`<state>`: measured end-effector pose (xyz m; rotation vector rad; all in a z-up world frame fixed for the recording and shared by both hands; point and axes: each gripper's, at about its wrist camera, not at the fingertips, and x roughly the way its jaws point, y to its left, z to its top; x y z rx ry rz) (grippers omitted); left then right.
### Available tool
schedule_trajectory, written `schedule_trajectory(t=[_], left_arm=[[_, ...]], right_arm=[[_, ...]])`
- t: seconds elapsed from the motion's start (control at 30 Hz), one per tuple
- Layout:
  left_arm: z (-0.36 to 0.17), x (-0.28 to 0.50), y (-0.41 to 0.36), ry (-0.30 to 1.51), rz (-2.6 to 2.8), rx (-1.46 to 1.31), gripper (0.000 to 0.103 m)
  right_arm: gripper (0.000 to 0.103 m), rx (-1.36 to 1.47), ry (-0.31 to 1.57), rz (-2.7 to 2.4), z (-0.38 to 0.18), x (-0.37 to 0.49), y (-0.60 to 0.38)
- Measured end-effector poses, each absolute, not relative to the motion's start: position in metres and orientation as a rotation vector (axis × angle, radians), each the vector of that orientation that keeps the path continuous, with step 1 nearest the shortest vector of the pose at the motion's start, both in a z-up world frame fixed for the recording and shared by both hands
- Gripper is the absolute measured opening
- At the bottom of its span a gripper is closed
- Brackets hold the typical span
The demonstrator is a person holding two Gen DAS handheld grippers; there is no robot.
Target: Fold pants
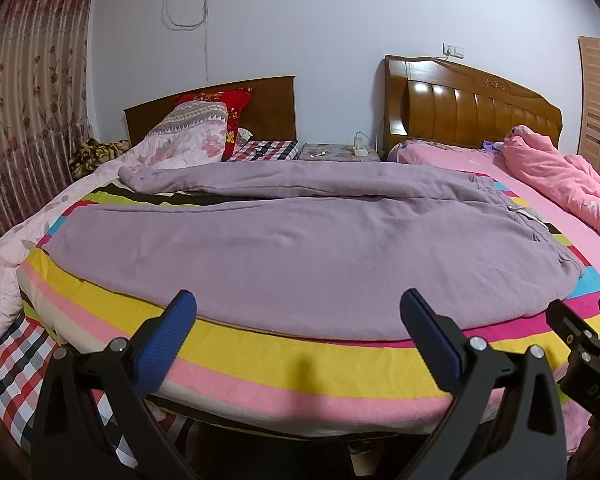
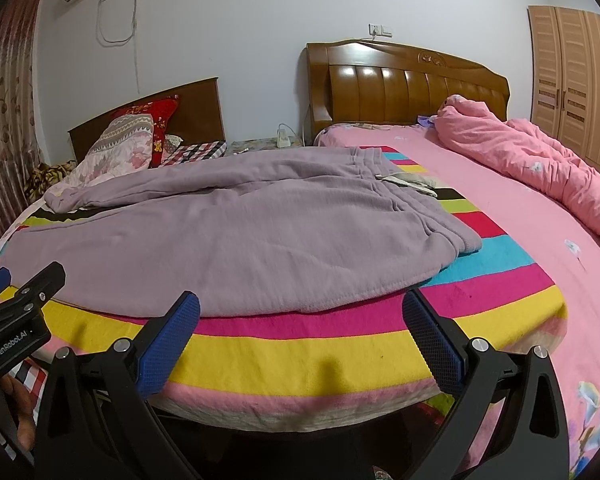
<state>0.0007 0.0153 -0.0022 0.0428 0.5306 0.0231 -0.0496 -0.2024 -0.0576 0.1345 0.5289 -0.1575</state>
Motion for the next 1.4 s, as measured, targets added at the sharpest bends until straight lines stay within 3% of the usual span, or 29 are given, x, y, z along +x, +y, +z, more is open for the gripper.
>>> schedule_trajectory(t=[1.4], left_arm=[[-0.0024,0.0015,0.0109,0.533,0.021,0.036,0.102]], right_arm=[[0.098,0.147,0.536,-0.152,-0.0634,-0.0503,-0.2030]])
